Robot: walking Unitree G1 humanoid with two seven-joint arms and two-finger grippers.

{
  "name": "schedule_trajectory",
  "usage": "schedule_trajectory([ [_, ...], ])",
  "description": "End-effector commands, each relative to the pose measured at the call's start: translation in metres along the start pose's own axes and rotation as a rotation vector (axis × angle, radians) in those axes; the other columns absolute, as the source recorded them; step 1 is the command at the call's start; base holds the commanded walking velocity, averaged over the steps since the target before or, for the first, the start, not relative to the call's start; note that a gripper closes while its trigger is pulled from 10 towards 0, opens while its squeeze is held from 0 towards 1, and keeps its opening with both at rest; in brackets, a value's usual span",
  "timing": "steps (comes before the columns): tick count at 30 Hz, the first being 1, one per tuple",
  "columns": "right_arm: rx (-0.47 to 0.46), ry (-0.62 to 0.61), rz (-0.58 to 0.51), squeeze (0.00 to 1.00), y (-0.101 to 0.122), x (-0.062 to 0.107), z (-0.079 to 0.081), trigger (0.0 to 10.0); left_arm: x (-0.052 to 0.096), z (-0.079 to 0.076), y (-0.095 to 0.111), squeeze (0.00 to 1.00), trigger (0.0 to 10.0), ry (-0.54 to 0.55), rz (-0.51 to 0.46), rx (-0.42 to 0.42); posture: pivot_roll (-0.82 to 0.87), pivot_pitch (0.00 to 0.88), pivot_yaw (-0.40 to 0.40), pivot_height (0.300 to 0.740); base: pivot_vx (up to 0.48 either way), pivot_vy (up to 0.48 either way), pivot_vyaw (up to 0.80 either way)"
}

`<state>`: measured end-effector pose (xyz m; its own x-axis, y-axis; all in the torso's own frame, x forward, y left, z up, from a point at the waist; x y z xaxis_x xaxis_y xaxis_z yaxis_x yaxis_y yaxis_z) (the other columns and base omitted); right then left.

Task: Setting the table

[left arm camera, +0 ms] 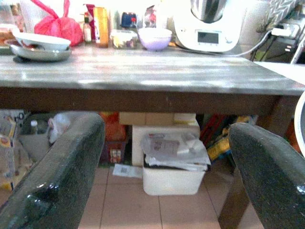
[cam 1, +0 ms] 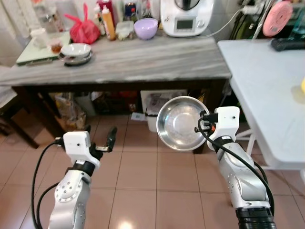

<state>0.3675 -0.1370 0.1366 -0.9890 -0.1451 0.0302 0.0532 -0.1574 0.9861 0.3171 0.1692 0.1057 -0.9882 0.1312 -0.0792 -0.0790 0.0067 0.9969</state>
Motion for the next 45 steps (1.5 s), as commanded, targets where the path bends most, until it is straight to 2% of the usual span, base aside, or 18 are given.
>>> schedule_trajectory([
  [1,-0.010,0.036,-0.010,0.00,0.0024,-0.0032,0.0128,10.0,0.0025,0.0094,-0.0001,0.00,10.0,0.021,0.006,-0.020,-0.10,0.054,0.070,0.740,0.480,0.000,0.00],
  [10,0.027,0.050,-0.034,0.00,0.0071,-0.0047,0.0160,10.0,0.0022,0.0068,-0.0003,0.00,10.0,0.007,0.006,-0.023,-0.10,0.052,0.072,0.740,0.480,0.000,0.00],
  [36,0.013,0.047,-0.041,0.00,0.0078,-0.0083,0.0163,10.0,0.0009,0.0041,-0.0027,0.00,10.0,-0.005,0.016,-0.023,-0.10,0.053,0.076,0.740,0.480,0.000,0.00],
  [41,0.007,0.051,-0.041,0.00,0.0082,-0.0100,0.0180,10.0,0.0035,0.0015,-0.0035,0.00,10.0,-0.030,0.021,-0.048,-0.10,0.052,0.076,0.740,0.480,0.000,0.00],
  [45,0.003,0.058,-0.040,0.00,0.0080,-0.0106,0.0194,10.0,0.0070,0.0093,-0.0035,0.00,10.0,-0.008,0.029,-0.064,-0.10,0.058,0.075,0.740,0.187,0.000,0.00],
])
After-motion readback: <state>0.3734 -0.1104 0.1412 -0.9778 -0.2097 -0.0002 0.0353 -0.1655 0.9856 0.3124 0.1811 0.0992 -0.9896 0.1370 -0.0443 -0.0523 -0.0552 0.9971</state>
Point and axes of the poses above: a point about 5 cm out from each wrist's last joint towards the gripper, its own x axis pointing back from the gripper into the wrist, its own y axis along the axis of the wrist's last joint, z = x × y, the point moved 6 cm from there along -x, pointing out of the wrist towards the gripper, and after that the axes turned 8 degrees about -x, right-handed, at the moved point
